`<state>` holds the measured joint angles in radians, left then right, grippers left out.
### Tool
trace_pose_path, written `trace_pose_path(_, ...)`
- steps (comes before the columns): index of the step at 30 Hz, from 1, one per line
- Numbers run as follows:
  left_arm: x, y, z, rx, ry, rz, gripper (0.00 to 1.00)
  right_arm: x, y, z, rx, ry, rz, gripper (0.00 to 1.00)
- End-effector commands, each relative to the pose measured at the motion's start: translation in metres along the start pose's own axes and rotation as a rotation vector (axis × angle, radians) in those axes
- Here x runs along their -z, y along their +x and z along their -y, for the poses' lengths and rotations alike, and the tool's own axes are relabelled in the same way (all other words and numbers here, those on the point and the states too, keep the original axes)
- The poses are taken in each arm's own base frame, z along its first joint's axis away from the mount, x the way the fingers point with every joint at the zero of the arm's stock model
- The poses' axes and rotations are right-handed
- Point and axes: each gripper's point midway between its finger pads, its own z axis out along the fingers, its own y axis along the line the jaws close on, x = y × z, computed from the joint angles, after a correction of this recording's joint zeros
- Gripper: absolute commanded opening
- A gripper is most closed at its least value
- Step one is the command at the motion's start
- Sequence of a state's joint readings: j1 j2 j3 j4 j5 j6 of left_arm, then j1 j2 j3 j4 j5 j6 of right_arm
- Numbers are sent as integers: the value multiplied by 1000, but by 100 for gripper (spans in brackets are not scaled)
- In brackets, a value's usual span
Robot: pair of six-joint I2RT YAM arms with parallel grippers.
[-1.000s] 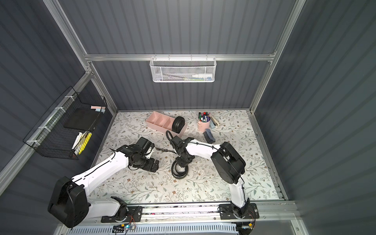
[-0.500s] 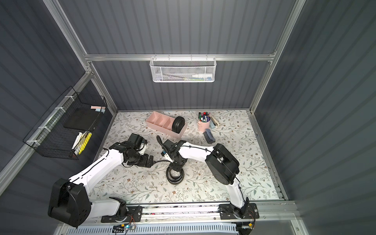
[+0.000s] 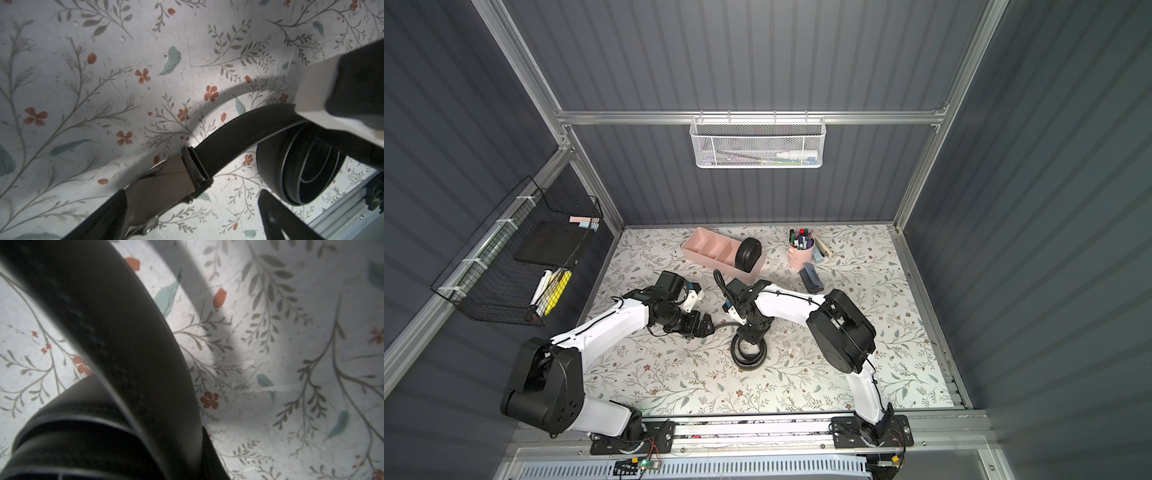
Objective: Place the belts into the storage roll
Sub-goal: Roll the belt at the center of the board.
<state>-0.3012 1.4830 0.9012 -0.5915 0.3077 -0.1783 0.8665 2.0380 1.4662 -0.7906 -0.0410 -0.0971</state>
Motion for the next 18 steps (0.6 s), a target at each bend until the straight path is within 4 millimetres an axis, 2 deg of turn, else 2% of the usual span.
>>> trace_pose_path(1,-11,-4,8,-75,9,-5,99,-8,6,2,-8,3,-33,0)
trace_pose_path(6,-32,3,12,-243,-116,-90,97,-9,11,5,-29,-14,-49,0)
trace_pose_path(10,-44,6,11,-281,-172,-121,90,-8,15,6,-35,-15,-57,0)
trace_pose_path(15,-43,-5,4,-278,-244,-87,78,-6,17,8,-38,-21,-58,0)
trace_pose_path(18,-41,-18,6,-276,-253,-45,78,-7,18,7,-39,-32,-57,0)
